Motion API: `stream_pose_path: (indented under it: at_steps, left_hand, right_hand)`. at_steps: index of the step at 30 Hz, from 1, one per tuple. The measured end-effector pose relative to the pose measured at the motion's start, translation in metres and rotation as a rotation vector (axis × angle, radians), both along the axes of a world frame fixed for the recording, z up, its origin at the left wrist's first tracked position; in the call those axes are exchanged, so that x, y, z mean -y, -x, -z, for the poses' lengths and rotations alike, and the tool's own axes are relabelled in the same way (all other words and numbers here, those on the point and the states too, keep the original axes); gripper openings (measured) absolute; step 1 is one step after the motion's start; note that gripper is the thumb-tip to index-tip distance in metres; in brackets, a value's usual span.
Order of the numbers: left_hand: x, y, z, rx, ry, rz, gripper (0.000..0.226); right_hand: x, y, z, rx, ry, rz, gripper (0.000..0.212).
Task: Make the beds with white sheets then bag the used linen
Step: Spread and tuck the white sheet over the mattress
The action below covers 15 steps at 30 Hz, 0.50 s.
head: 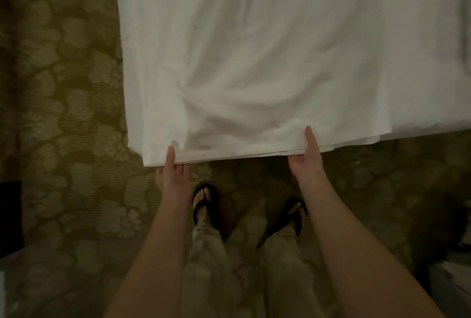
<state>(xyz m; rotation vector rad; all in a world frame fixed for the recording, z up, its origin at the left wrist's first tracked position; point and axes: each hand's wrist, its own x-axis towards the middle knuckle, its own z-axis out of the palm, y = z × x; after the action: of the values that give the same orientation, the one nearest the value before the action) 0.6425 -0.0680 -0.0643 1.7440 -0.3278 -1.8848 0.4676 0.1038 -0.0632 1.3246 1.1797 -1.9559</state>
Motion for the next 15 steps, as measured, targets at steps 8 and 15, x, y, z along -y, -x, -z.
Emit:
stream_pose_path:
  at_steps: [8, 15]
  left_hand:
    - [-0.033, 0.016, 0.006, 0.039, 0.025, -0.119, 0.015]
    - [-0.069, 0.068, -0.005, -0.197, -0.145, -0.097, 0.024]
  right_hand:
    - [-0.052, 0.042, -0.015, -0.105, -0.111, 0.066, 0.043]
    - [-0.074, 0.055, -0.017, -0.015, 0.094, 0.008, 0.053]
